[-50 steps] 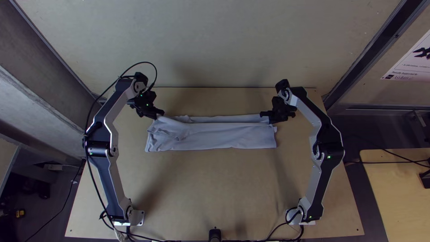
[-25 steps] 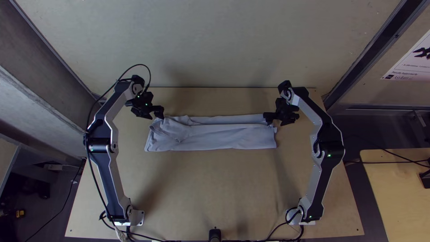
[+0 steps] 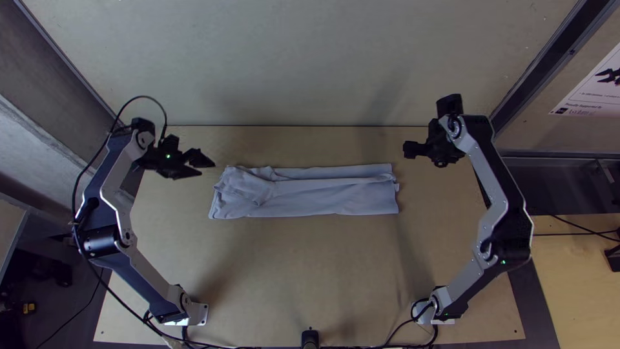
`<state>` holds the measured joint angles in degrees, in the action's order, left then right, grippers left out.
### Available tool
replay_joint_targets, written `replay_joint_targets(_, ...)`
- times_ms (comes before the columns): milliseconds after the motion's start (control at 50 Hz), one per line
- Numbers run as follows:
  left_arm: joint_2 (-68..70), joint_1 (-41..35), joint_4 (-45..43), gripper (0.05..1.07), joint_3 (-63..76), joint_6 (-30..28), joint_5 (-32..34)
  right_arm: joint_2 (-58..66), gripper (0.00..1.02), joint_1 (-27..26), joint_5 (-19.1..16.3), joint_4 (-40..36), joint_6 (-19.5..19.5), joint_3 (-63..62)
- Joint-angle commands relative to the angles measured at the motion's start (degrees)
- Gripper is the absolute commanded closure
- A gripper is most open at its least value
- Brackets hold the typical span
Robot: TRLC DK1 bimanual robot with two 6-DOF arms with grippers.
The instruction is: Fold the t-shirt
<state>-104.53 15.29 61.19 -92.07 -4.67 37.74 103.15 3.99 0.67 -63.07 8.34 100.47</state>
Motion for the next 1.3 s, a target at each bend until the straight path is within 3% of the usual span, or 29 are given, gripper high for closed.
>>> replay_joint_targets(0, 2.9, 1.8, 0.2, 0.1, 6.4, -1.9, 4.1, -3.5, 0.04, -0.2, 0.5, -0.3, 0.5, -3.4)
replay_joint_targets(260, 1.9, 6.4, -2.6, 0.1, 15.3, -4.5, 12.1, -11.6, 0.04, 0.2, 0.5, -0.3, 0.1, -8.9)
replay_joint_targets(860, -6.4, 4.7, -10.3, 0.1, 19.4, -5.4, 12.2, -20.1, 0.04, 0.7, 0.5, 2.3, -0.2, -19.4)
replay_joint_targets(1020, -6.2, 0.4, -11.4, 0.1, 20.4, -3.6, 12.2, -20.3, 0.04, 1.0, 0.5, 2.9, 0.1, -20.0)
replay_joint_targets(1280, -4.5, -7.8, -17.5, 0.1, 21.3, 5.0, 12.1, -20.1, 0.04, 2.9, 0.5, 4.1, 0.8, -20.2)
